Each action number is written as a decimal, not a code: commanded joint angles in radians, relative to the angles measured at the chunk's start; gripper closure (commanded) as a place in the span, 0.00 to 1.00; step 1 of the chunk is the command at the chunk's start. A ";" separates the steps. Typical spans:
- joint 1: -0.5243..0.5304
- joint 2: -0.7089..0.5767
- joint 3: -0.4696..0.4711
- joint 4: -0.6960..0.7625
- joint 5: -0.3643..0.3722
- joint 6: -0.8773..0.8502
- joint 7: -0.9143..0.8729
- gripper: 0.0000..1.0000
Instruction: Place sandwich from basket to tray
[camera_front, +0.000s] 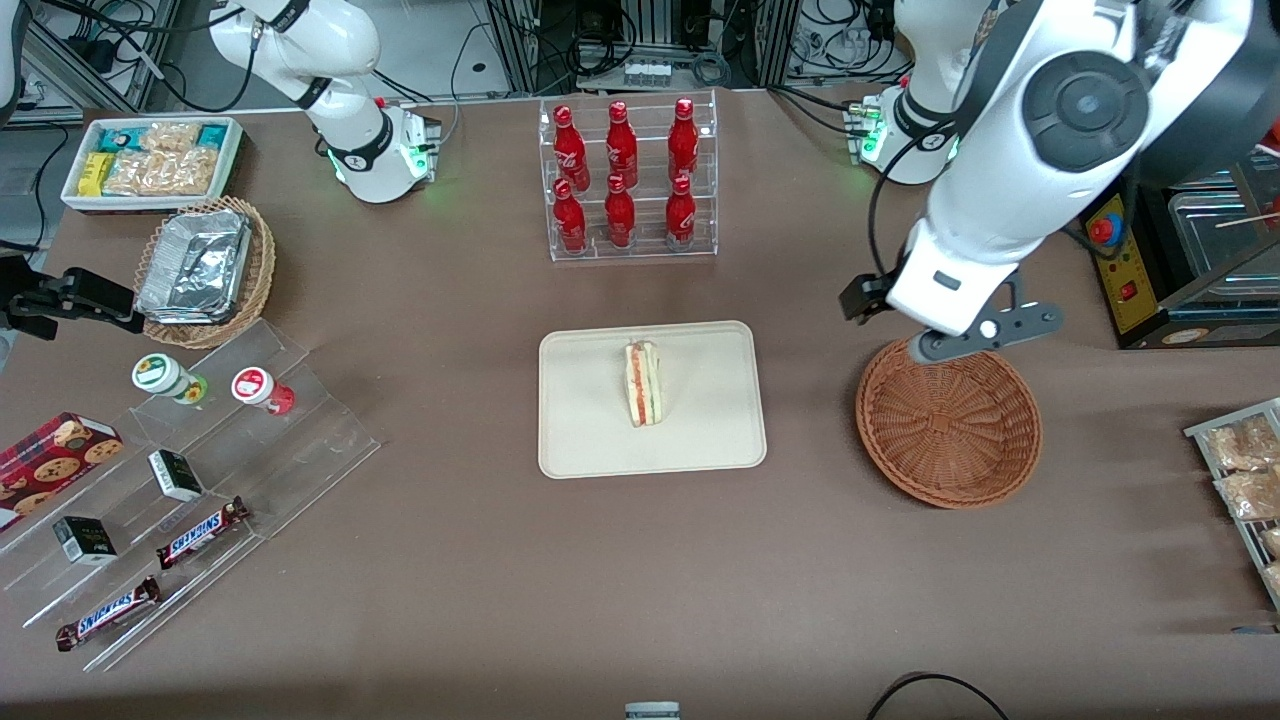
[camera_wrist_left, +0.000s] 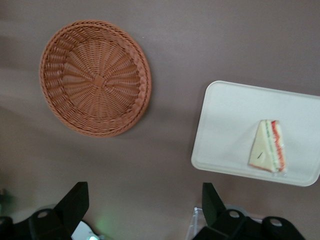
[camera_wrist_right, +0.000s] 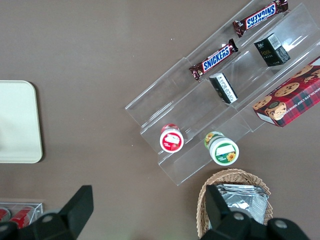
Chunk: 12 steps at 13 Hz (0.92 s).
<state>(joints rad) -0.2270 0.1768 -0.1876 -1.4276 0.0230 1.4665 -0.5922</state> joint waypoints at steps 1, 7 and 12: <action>0.084 -0.146 -0.009 -0.147 0.005 -0.006 0.147 0.00; 0.157 -0.283 0.052 -0.257 -0.002 -0.064 0.340 0.00; 0.127 -0.280 0.151 -0.226 -0.005 -0.071 0.417 0.00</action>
<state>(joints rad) -0.0750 -0.0952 -0.0758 -1.6602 0.0228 1.4031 -0.1941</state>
